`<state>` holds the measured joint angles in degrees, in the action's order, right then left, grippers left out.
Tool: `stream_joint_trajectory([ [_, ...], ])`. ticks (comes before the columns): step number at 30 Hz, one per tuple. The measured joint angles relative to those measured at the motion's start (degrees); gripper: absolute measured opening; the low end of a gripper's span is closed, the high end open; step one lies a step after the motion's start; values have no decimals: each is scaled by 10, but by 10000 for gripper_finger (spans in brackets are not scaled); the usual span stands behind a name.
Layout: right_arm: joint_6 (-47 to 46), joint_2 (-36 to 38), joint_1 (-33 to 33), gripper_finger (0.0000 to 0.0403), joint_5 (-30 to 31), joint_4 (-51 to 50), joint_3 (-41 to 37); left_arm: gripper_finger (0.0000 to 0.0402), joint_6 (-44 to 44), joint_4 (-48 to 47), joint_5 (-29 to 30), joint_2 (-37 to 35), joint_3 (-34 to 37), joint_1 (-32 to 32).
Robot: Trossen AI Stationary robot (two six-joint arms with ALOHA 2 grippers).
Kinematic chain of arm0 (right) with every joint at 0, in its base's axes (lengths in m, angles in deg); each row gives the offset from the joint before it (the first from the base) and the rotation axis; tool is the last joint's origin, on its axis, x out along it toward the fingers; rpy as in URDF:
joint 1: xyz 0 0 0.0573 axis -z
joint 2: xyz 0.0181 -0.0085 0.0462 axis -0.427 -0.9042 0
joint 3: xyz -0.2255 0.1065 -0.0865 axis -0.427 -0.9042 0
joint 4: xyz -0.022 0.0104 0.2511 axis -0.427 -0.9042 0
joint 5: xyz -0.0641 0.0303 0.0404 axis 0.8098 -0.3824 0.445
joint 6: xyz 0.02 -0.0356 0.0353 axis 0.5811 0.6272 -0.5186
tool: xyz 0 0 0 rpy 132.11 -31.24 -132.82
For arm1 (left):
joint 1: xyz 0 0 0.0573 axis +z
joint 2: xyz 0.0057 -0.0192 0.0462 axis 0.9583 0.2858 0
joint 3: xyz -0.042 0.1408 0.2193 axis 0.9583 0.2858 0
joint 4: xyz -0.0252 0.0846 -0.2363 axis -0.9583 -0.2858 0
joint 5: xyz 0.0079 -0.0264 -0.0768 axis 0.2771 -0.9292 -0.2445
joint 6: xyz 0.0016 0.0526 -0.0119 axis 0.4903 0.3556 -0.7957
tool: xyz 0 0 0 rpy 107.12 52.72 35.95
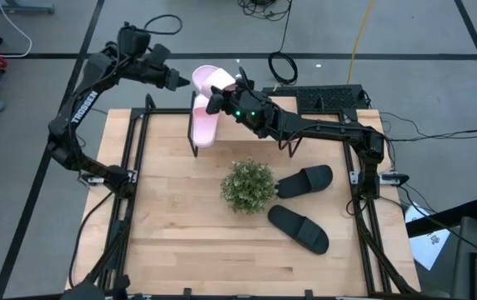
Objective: Pick and place slides into the shelf
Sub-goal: Put the pink slipper on the shelf
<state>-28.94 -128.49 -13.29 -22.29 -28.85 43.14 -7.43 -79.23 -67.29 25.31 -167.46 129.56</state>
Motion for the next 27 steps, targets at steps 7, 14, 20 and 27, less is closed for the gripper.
stream_joint_trajectory([
  [7, 1, 0, 2, 3, -11, 2, 0, 137, -43, 35, -25, 0, 0, 22],
  [14, 1, 0, 3, 3, -11, 4, 0, 195, -42, 37, -22, 0, 0, 17],
  [20, 1, 0, 3, 3, -43, 35, 0, 215, -60, 37, -17, 0, 0, 21],
  [27, 0, 0, 3, 3, -55, 39, 0, 216, -82, 56, -17, 0, 0, 20],
])
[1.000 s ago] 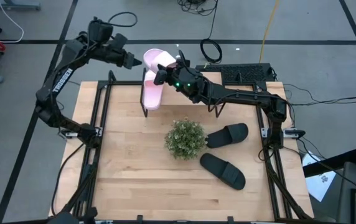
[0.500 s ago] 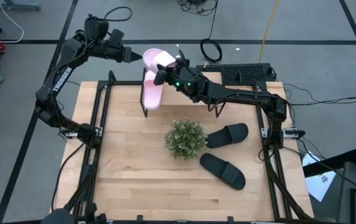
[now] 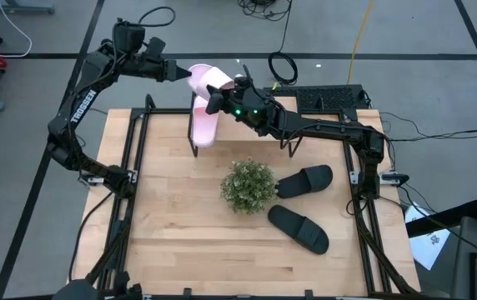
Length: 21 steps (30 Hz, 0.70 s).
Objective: Pick and place slides into the shelf
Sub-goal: Put the pink slipper on the shelf
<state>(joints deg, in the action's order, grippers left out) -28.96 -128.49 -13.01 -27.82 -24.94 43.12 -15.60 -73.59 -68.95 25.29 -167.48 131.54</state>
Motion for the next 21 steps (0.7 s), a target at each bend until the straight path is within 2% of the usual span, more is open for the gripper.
stream_joint_trajectory([
  [9, 4, 0, -10, 3, -1, 17, 0, 216, -21, 11, -4, 19, 0, -21],
  [14, 16, 0, -11, 3, 0, 16, 0, 209, -21, 11, -27, 40, 0, -35],
  [17, 17, 0, -11, 3, -1, 11, 0, 170, -23, 11, -43, 50, 0, -35],
  [21, 20, 0, -11, 4, -2, 11, 0, 67, -6, 15, -79, 52, 0, -28],
])
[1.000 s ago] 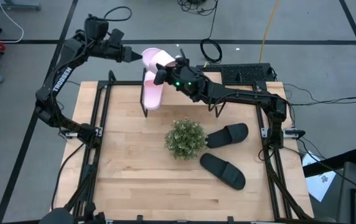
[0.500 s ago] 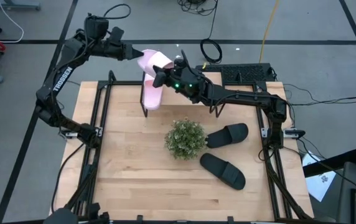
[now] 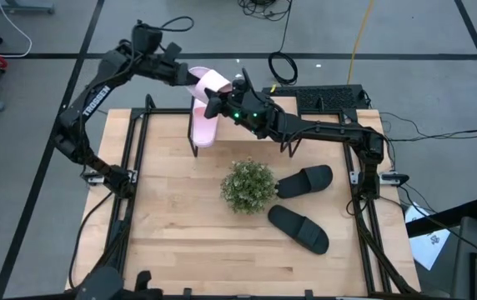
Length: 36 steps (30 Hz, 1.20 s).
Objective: Pick and place slides into the shelf
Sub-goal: Put the pink slipper on the shelf
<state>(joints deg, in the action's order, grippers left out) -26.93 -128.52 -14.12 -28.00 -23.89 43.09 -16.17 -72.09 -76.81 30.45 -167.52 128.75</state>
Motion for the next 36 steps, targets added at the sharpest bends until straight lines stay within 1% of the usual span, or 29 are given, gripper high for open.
stream_joint_trajectory([
  [1, 0, -1, 0, 4, -1, 0, 0, 38, 5, 3, -9, 0, 0, 2],
  [2, 0, -1, 0, 4, -1, 1, 0, 24, 8, 3, -16, 0, 0, 5],
  [3, 0, -1, 0, 4, -2, 1, 0, 22, 7, 3, -25, 0, 0, 9],
  [6, 0, -1, 0, 6, -3, 4, 0, 21, 0, 3, -47, 0, 0, 20],
  [9, 4, -1, 0, 14, -7, 4, 0, 20, 4, 2, -51, 0, 0, 27],
  [14, 41, -1, 2, 32, -61, 3, 0, 20, 13, -5, -79, -2, 0, 47],
  [16, 46, -1, 2, 36, -72, 4, 0, 20, 14, -8, -84, -5, 0, 60],
  [20, 64, 0, 2, 42, -74, 5, 0, 20, 23, -16, -86, -11, 0, 96],
  [23, 74, 3, 1, 42, -79, 6, 0, 20, 42, -28, -93, -13, 0, 127],
  [27, 100, 5, 1, 43, -104, 7, 0, 20, 82, -59, -109, -15, -3, 171],
  [32, 156, 15, 0, 43, -110, 2, 0, 20, 128, -83, -130, -13, -3, 168],
  [36, 193, 31, 1, 43, -111, -30, 0, 19, 141, -84, -142, -13, -3, 160],
])
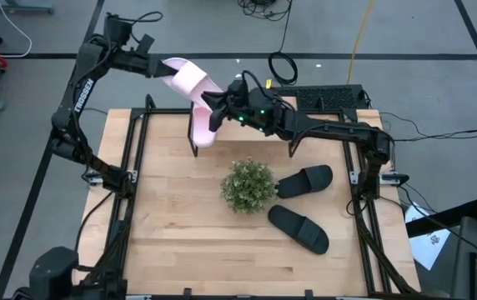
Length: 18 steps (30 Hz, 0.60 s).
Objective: Pick and place slides into the shelf
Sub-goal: Put the pink slipper on the shelf
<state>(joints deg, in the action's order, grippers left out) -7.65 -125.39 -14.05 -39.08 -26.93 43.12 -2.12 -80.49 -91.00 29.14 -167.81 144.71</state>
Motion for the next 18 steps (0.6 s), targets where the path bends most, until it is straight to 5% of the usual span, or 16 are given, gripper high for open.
stream_joint_trajectory([
  [18, 422, 93, -27, 43, -169, -254, 1, 19, 10, -34, -28, 0, -1, -71],
])
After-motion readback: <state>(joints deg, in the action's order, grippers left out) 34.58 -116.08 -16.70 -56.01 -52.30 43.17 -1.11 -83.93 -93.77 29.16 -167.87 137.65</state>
